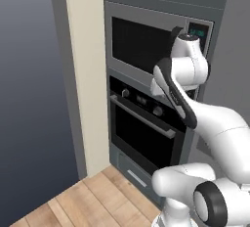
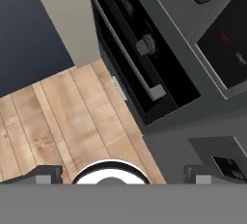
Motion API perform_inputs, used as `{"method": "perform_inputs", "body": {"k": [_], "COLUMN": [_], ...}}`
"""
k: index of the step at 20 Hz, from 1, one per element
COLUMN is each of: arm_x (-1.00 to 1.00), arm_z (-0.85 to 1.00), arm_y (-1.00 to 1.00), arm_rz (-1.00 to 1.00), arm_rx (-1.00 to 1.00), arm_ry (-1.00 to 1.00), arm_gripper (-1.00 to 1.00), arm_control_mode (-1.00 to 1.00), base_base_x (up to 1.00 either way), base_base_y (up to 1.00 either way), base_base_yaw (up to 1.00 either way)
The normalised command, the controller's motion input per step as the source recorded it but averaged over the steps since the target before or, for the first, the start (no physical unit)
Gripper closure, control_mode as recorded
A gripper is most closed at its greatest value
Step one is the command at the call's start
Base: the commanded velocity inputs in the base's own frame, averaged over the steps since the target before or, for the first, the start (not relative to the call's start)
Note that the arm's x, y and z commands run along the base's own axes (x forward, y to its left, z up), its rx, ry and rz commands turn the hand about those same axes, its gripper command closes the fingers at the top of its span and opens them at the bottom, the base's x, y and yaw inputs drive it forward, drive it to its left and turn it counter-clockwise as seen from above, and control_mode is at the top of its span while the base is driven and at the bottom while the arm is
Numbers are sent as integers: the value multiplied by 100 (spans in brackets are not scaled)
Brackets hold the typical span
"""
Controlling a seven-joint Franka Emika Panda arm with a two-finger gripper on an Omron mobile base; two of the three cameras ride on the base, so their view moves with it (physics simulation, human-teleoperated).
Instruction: Take the baked cake out of the oven and place it on the plate for cooling. Then close the oven door.
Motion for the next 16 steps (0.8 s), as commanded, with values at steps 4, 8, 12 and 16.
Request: {"method": "perform_inputs", "body": {"k": [4, 8, 12, 16], "arm_x": [0, 0, 19, 53], "arm_z": [-46, -62, -66, -65], "arm_y": [90, 59, 40, 2], "arm_rz": [-9, -12, -15, -15], "arm_rx": [-29, -26, -23, -20], "arm_ry": [-2, 0, 0, 0], "arm_gripper": [-100, -100, -100, -100], "arm_control_mode": [-100, -100, -100, -100], "base_base_x": [0, 0, 0, 0], "base_base_y": [0, 0, 0, 0], "base_base_yaw": [0, 0, 0, 0]}}
